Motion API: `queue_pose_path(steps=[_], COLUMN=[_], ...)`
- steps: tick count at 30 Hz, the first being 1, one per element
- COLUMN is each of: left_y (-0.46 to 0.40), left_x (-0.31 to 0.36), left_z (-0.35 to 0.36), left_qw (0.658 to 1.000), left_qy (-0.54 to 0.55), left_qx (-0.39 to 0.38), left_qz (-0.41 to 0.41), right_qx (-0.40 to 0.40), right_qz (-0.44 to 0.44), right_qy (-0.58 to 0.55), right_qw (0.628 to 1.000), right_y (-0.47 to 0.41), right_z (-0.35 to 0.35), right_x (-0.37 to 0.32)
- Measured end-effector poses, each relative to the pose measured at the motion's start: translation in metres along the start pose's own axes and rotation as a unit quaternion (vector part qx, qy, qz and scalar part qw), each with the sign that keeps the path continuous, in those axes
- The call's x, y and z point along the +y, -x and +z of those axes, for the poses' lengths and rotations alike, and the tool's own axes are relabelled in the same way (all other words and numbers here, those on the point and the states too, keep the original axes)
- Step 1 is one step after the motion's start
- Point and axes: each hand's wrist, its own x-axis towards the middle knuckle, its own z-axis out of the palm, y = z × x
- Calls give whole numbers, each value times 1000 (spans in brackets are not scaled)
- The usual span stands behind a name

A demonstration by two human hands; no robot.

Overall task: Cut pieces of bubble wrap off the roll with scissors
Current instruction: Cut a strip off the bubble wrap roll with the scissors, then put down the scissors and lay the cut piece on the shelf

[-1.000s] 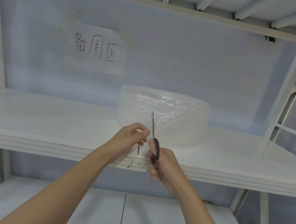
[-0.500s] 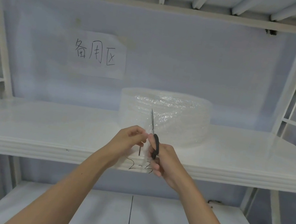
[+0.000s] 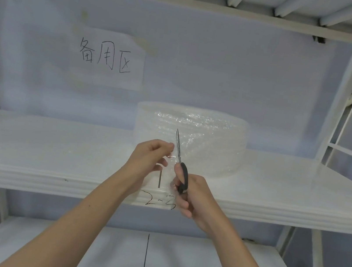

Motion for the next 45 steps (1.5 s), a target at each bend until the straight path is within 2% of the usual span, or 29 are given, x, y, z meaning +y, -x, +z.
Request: queue_pose_path(steps=[7,17,24,30,33,36,40,45], left_y=[8,8,10,9,8,8,7,7], left_x=[-11,-17,-19,-12,-11,-7,-1,2], left_z=[2,1,-1,-10,-19,-28,-39,-47], left_qw=[998,997,995,998,998,997,994,994], left_qy=[-11,-38,-77,-29,-32,-31,-11,-23], left_qx=[28,27,-1,30,37,51,92,95], left_qz=[51,54,59,53,46,48,57,51], right_qx=[-1,-9,-7,-4,53,157,294,346], right_qz=[16,25,11,-39,-88,-103,-53,31], right_qy=[0,-9,-12,50,46,28,111,261], right_qw=[1000,1000,1000,998,994,982,948,901], right_y=[-8,-11,-14,0,11,13,6,-6], right_z=[2,0,0,-6,-16,-43,-93,-129], right_x=[-6,-11,-17,-26,-39,-46,-31,-19])
